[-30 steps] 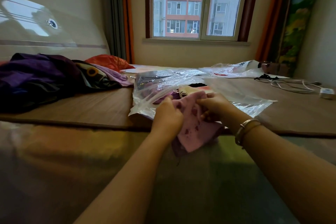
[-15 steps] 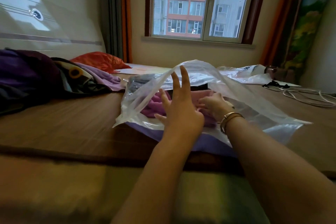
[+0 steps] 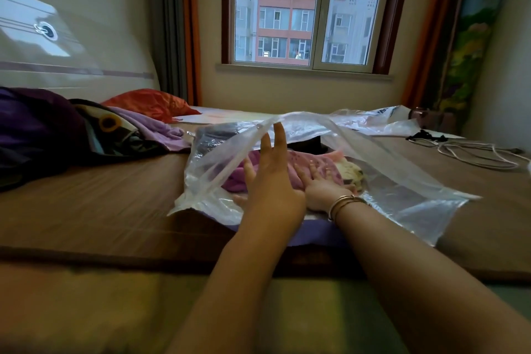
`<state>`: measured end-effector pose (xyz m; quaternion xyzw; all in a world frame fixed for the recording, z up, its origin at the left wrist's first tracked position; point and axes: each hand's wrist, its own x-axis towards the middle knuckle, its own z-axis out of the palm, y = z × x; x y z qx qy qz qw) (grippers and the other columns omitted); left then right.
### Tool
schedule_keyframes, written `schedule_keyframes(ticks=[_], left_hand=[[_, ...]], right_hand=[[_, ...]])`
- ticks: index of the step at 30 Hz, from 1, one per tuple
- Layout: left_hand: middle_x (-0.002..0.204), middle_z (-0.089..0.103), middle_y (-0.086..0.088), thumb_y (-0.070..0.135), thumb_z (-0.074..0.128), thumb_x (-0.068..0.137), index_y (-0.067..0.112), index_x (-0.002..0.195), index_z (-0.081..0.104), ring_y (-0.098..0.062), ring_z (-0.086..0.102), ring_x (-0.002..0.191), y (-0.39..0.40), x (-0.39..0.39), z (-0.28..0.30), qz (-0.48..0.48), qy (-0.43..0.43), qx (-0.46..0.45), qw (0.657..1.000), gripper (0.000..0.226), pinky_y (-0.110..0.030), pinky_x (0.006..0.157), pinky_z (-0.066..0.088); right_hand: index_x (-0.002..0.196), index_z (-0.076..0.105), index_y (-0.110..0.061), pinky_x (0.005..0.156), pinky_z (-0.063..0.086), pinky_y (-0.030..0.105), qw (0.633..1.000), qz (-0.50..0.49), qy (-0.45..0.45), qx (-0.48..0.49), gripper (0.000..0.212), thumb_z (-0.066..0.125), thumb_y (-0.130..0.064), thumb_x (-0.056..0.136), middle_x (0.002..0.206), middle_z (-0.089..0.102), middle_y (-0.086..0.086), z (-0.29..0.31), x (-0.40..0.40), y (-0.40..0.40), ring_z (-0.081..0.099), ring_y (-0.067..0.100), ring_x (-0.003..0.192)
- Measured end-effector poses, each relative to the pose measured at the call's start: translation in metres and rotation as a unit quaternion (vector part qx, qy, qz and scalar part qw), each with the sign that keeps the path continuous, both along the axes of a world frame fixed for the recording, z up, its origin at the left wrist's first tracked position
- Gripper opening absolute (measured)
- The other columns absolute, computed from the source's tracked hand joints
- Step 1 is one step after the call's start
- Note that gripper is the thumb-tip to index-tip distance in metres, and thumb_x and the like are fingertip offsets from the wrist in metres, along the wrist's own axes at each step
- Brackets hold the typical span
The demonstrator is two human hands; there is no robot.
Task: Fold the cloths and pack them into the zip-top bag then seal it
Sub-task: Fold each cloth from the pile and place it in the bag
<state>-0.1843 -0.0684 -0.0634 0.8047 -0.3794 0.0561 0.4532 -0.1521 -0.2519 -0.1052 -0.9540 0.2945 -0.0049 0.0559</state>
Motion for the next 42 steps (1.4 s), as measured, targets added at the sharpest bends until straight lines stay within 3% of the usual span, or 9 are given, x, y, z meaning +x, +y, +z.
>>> schedule_keyframes(ticks=[7,11,15,17,21,29,34,38,42], left_hand=[[0.16,0.005,-0.002,-0.008,0.045,0.084,0.05,0.146,-0.003,-0.026,0.019,0.144,0.019,-0.012,-0.007,-0.032,0.07,0.019,0.997,0.097,-0.043,0.11,0.033],[0.152,0.027,-0.003,-0.008,0.041,0.088,0.044,0.149,0.006,-0.025,0.052,0.109,0.043,-0.039,-0.008,-0.036,0.127,0.004,0.991,0.087,-0.017,0.06,0.044],[0.16,0.008,0.008,-0.014,0.043,0.084,0.034,0.152,0.008,-0.019,0.027,0.142,0.079,-0.067,-0.024,-0.048,0.078,0.0,0.996,0.091,-0.018,0.102,0.033],[0.157,0.025,0.003,-0.018,0.044,0.08,0.024,0.149,0.029,-0.015,0.028,0.141,0.103,-0.07,-0.029,-0.036,0.047,-0.035,0.998,0.082,-0.016,0.106,0.029],[0.113,0.066,-0.003,-0.018,0.043,0.077,0.018,0.113,0.065,-0.015,0.064,0.1,0.16,-0.058,-0.024,0.007,0.079,-0.148,0.986,0.056,-0.019,0.069,0.054],[0.119,0.06,0.005,-0.009,0.047,0.088,0.021,0.109,0.062,-0.004,0.052,0.102,0.27,0.028,-0.035,0.19,0.078,-0.18,0.962,0.039,-0.013,0.067,0.043],[0.124,0.05,0.004,-0.003,0.047,0.091,0.022,0.121,0.057,-0.001,0.052,0.072,0.305,0.104,-0.044,0.294,0.053,-0.114,0.947,0.04,-0.005,0.046,0.04],[0.147,0.033,-0.005,0.004,0.051,0.088,0.02,0.127,0.054,-0.03,0.041,0.128,0.323,0.188,-0.048,0.357,-0.04,0.03,0.933,0.043,-0.035,0.103,0.04],[0.16,0.003,-0.009,0.014,0.054,0.091,0.028,0.131,0.051,-0.039,0.009,0.143,0.341,0.251,-0.038,0.434,-0.058,0.138,0.888,0.043,-0.047,0.116,0.018]], right_hand=[[0.151,-0.007,-0.036,0.113,0.002,0.064,0.998,0.042,0.022,-0.031,0.068,0.031,-0.053,0.097,0.158,-0.019,0.008,0.013,-0.023,0.019,-0.016,0.035,0.145],[0.152,0.009,-0.032,0.116,0.018,0.054,0.996,0.077,-0.041,-0.022,0.062,0.039,-0.041,0.098,0.16,-0.007,0.008,0.022,-0.076,0.058,0.002,0.034,0.147],[0.144,0.036,-0.02,0.101,0.041,0.04,0.984,0.116,-0.121,-0.056,0.051,0.046,-0.035,0.097,0.148,0.038,0.01,0.03,-0.131,0.113,0.042,0.028,0.13],[0.133,0.048,-0.019,0.088,0.047,0.035,0.97,0.143,-0.179,-0.081,0.04,0.047,-0.033,0.096,0.13,0.053,0.006,0.034,-0.148,0.144,0.054,0.023,0.111],[0.106,0.062,-0.019,0.078,0.051,0.026,0.917,0.254,-0.298,-0.073,0.017,0.053,-0.026,0.093,0.104,0.06,-0.005,0.05,-0.155,0.207,0.056,0.01,0.089],[0.11,0.06,-0.019,0.078,0.047,0.021,0.879,0.345,-0.324,0.053,0.018,0.053,-0.022,0.093,0.109,0.052,-0.006,0.057,-0.047,0.313,0.053,0.005,0.088],[0.129,0.051,-0.019,0.09,0.04,0.024,0.912,0.314,-0.254,0.075,0.036,0.05,-0.029,0.095,0.137,0.045,0.001,0.023,0.07,0.34,0.05,0.016,0.117],[0.147,0.029,-0.025,0.112,0.028,0.038,0.941,0.285,-0.125,0.131,0.054,0.039,-0.045,0.098,0.156,0.023,0.002,-0.012,0.146,0.331,0.035,0.023,0.137],[0.15,0.014,-0.039,0.117,-0.001,0.047,0.958,0.271,-0.065,0.06,0.057,0.02,-0.059,0.097,0.16,0.007,-0.009,-0.036,0.186,0.312,0.0,0.017,0.148]])
